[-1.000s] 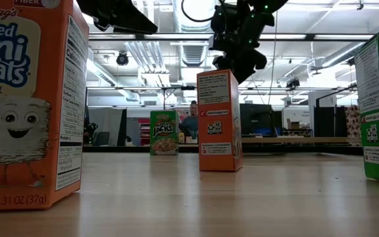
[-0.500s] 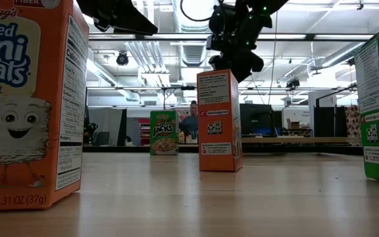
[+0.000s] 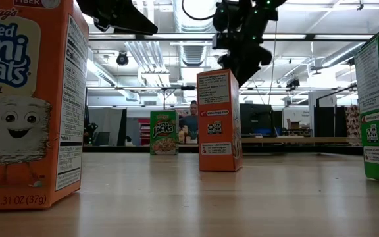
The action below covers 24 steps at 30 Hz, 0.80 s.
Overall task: Stack cereal on shelf
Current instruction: Put the middle left green cereal box on the shelf
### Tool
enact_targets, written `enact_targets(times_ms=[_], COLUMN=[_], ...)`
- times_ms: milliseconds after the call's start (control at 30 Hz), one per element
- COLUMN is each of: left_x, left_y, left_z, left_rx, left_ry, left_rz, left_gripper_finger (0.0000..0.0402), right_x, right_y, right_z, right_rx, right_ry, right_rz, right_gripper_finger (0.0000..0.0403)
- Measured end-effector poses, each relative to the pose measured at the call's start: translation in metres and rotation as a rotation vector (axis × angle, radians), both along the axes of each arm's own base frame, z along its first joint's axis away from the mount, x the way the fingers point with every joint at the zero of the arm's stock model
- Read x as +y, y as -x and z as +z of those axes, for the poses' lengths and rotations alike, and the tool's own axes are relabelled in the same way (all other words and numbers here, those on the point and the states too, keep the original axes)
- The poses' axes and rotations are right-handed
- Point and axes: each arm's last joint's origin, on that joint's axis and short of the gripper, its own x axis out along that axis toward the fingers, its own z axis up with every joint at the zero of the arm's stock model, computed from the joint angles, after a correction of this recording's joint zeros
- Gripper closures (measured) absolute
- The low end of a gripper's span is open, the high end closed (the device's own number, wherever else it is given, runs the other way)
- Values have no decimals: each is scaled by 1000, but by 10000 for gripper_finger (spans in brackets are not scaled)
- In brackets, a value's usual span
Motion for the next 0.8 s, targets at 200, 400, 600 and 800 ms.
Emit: enact_targets(times_ms=[200, 400, 600, 800], left_x=[0, 0, 0, 0], left_y=[0, 0, 0, 0], left_z=[0, 0, 1, 1], left_rx=[-1, -3, -6, -6], left_ry=[0, 1, 2, 2], left_rz=[0, 0, 0, 0], left_gripper_finger=[245, 245, 245, 245], right_x=[4, 1, -2, -4], right_y=[7, 0, -9, -14], right_z=[11, 9, -5, -14], right_rx=[-35, -97, -75, -57], right_ry=[-15, -79, -156, -158], right_rz=[-59, -197, -244, -237], right_gripper_finger=[138, 135, 113, 108])
